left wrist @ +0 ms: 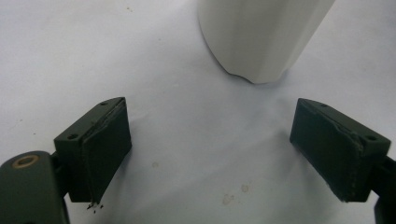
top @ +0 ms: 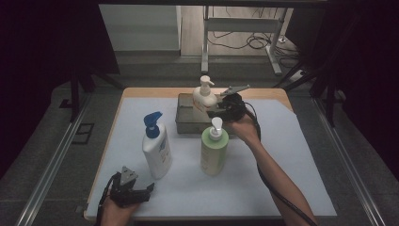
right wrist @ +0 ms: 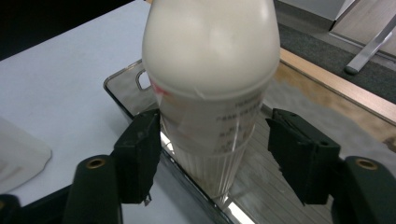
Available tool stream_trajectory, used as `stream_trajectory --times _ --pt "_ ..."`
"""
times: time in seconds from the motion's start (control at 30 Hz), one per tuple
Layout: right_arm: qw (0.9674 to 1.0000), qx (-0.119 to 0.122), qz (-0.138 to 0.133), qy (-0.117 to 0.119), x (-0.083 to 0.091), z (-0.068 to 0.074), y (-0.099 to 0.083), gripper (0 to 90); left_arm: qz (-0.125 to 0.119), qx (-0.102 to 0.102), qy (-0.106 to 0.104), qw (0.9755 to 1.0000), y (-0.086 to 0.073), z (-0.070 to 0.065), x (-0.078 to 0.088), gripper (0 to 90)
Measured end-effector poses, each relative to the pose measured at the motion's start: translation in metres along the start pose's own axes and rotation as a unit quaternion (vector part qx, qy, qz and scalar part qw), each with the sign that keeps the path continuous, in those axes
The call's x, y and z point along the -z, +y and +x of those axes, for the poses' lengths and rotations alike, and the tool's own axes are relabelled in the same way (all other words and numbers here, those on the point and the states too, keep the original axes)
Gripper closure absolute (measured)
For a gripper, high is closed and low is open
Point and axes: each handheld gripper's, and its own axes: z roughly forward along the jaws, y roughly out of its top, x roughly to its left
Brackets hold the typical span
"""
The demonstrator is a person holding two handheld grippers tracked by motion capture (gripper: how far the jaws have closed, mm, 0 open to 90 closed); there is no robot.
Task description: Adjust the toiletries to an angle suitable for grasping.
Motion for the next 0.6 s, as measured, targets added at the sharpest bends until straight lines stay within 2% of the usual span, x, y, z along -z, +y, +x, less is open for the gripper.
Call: stream_trajectory --times 0.17,0.37,0.6 --pt "1.0 -0.002 0.002 0.001 0.007 -0.003 -0.005 46.4 0.0 0.0 0.0 1.0 0.0 0.0 0.0 12.1" --pt "0.9999 -0.008 0.01 0.001 0.014 -0.01 -0.01 52.5 0.0 0.0 0.0 1.0 0.0 0.0 0.0 12.1" --pt "0.9996 -0.016 0.018 -0.014 0.014 -0.019 -0.011 68.8 0.0 0.0 0.0 1.0 0.0 0.0 0.0 12.1"
